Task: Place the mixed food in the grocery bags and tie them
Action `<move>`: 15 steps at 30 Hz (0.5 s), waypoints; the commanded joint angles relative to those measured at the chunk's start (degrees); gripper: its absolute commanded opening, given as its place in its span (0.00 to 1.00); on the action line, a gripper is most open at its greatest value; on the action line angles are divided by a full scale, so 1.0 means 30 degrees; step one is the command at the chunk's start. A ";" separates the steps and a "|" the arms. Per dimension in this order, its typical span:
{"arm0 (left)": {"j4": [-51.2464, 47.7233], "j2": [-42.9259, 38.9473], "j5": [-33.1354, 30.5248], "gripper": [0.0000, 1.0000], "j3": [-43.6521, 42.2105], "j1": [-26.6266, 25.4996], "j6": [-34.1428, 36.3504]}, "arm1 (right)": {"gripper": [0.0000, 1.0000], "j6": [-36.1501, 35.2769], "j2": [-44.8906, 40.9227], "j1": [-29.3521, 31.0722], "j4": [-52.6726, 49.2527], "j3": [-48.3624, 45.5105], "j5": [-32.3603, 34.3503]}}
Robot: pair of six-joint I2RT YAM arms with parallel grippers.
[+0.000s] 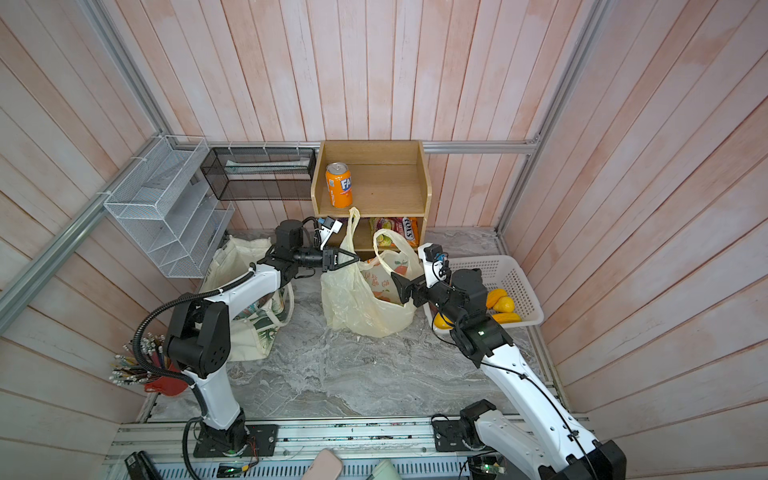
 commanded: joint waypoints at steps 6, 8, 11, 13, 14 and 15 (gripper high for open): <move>-0.0184 0.0193 0.0246 0.00 0.1061 0.0008 0.0315 | 0.98 -0.0358 -0.0498 0.1056 0.0503 -0.1258 0.2101; -0.0212 0.0222 0.0295 0.00 0.1105 0.0006 0.0279 | 0.98 -0.0669 -0.0595 0.1058 0.0588 -0.1393 0.2699; -0.0250 0.0247 0.0329 0.00 0.1159 -0.0002 0.0315 | 0.98 -0.1027 -0.0583 0.0704 0.0693 -0.1317 0.3894; -0.0264 0.0267 0.0361 0.00 0.1148 0.0000 0.0367 | 0.98 -0.0838 -0.0399 -0.0199 0.0848 -0.1011 0.3421; -0.0327 0.0289 0.0389 0.00 0.1156 -0.0006 0.0384 | 0.98 -0.0746 -0.0219 -0.0645 0.1020 -0.0852 0.3052; -0.0321 0.0289 0.0400 0.00 0.1135 0.0017 0.0415 | 0.98 -0.0697 -0.0085 -0.1053 0.1314 -0.0756 0.2720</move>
